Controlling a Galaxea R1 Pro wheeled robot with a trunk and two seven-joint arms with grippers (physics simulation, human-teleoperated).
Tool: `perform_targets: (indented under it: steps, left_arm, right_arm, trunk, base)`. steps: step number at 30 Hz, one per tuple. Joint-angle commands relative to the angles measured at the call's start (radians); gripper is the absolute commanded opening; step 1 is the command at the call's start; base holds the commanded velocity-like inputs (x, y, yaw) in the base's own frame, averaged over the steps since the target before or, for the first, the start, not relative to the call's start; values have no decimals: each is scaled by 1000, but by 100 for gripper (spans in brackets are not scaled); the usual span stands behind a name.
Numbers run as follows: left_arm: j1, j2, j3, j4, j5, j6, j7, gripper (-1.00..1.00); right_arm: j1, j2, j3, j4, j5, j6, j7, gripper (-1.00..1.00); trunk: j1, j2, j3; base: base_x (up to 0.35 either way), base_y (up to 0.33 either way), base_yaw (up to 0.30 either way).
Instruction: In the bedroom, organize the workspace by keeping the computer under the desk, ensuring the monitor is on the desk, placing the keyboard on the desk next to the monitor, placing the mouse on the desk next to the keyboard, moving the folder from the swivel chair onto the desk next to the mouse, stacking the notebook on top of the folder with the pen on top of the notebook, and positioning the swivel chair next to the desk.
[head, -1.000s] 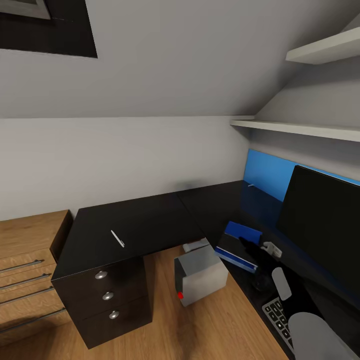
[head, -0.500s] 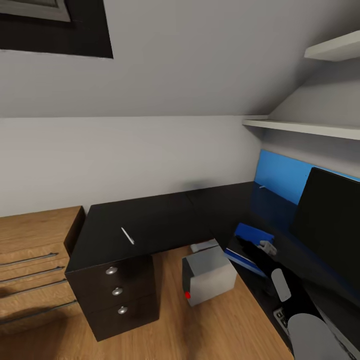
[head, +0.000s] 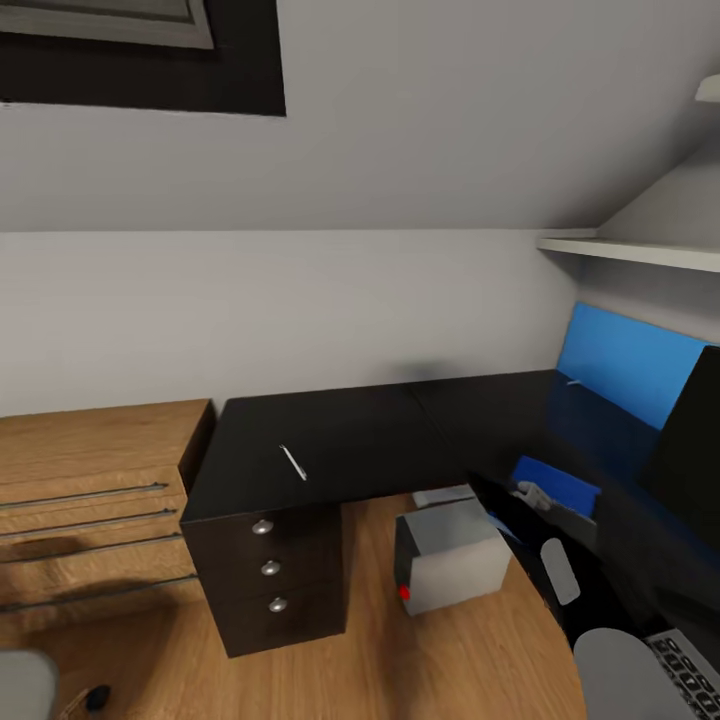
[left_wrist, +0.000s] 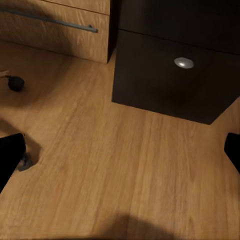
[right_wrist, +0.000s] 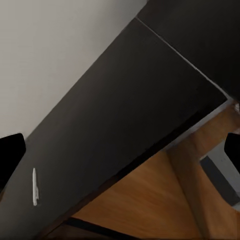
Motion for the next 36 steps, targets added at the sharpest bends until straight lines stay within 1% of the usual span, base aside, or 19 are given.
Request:
perform_targets:
  steps: [1,4,11,14,16,17,18,22,25,31,32,36]
  left_arm:
    - [0,-1,3,-2,-4,0,3,100]
    - [0,-1,3,-1,-4,0,3,100]
    - [0,-1,2,9,-4,0,3,100]
    - [0,-1,3,11,-4,0,3,100]
    - [0,-1,3,12,-4,0,3,100]
    - [0,-1,3,12,-4,0,3,100]
    - [0,-1,3,13,-4,0,3,100]
    - [0,-1,2,14,-4,1,3,100]
    - [0,-1,2,15,-4,2,3,100]
    - [0,-1,2,15,-5,1,3,100]
    - [0,-1,2,15,-5,1,3,100]
    - [0,-1,3,15,-5,0,3,100]
  right_arm:
    - [0,3,-3,-1,-9,8,3,100]
    - [1,20,-3,-1,-5,-7,2,100]
    - [8,46,-3,-2,3,-75,1,100]
    - [14,56,-3,-2,17,-100,0,100]
    - [16,63,-3,-3,35,-111,0,100]
    - [17,67,-2,-3,47,-115,-1,100]
    - [18,75,-2,-4,76,-121,-1,100]
    - [19,97,-2,-4,151,-132,-5,100]
    - [20,117,-2,-4,211,-156,-18,100]
    - [20,154,-2,-3,325,-238,-78,100]
    - [20,161,-2,-2,355,-255,-103,100]
    - [20,172,-2,1,393,-274,-143,100]
  trunk:
    - [0,-1,-1]
    - [0,-1,-3]
    - [0,-1,-6]
    - [0,-1,-7]
    - [0,-1,-8]
    - [0,-1,-8]
    - [0,-1,-9]
    - [0,-1,-11]
    - [0,-1,-12]
    - [0,-1,-15]
    - [0,-1,-15]
    - [0,-1,-17]
  base:
    - [0,0,263]
    - [0,0,264]
    - [0,0,264]
    - [0,0,264]
    - [0,0,264]
    - [0,0,264]
    - [0,0,264]
    - [0,0,264]
    - [0,0,264]
    - [0,0,264]
    - [0,0,264]
    - [0,0,264]
